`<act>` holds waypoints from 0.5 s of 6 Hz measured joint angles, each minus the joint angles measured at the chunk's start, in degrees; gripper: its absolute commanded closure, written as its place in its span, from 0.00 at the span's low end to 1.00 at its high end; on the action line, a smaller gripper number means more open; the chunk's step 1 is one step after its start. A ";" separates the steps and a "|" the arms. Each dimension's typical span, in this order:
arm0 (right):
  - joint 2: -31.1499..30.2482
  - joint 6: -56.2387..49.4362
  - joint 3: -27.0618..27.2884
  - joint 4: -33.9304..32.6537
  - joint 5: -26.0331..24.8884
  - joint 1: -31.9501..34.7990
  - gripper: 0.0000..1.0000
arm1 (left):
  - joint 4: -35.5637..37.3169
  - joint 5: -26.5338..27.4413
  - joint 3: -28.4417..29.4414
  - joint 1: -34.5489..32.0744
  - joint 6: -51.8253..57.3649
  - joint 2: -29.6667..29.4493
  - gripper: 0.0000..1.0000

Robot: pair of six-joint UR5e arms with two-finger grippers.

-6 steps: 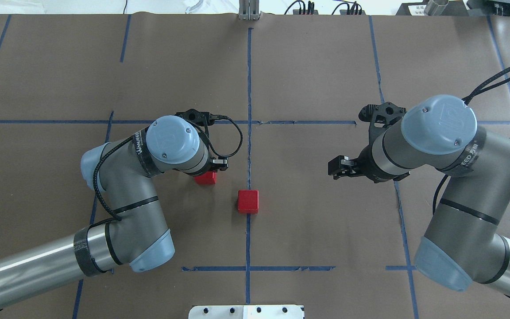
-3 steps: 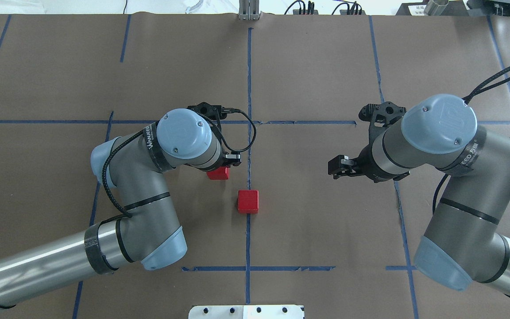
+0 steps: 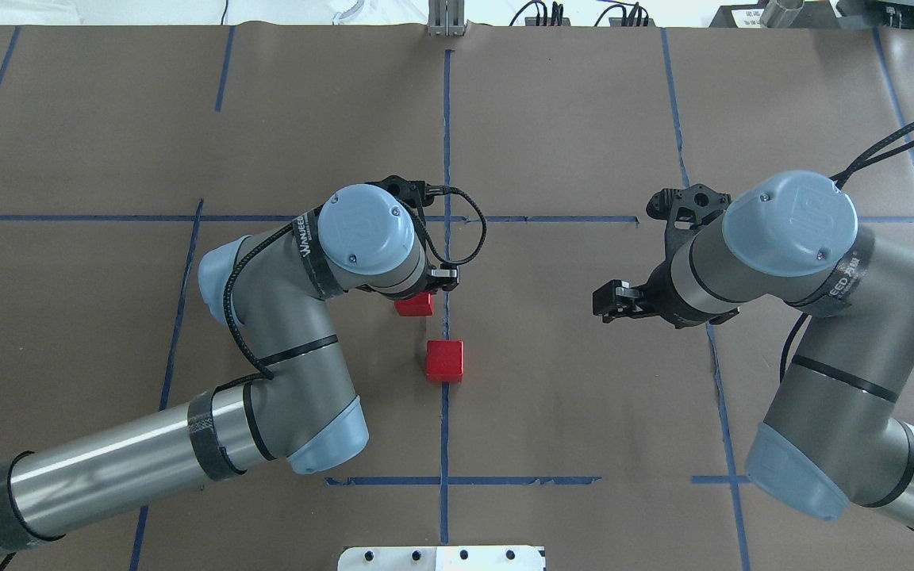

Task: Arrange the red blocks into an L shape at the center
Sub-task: 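Grasp the nearer red cube with the left gripper while the right arm withdraws, then place the red cube beside the center cube with the left gripper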

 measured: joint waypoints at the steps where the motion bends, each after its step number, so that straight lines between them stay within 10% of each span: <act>1: -0.07 -0.12 -0.13 0.00 -0.04 0.00 0.00 | 0.43 0.04 0.14 0.72 -0.07 -0.25 1.00; 3: -0.18 -0.16 -0.27 0.00 -0.10 -0.06 0.00 | 1.25 0.15 -0.10 1.59 -1.09 -0.60 1.00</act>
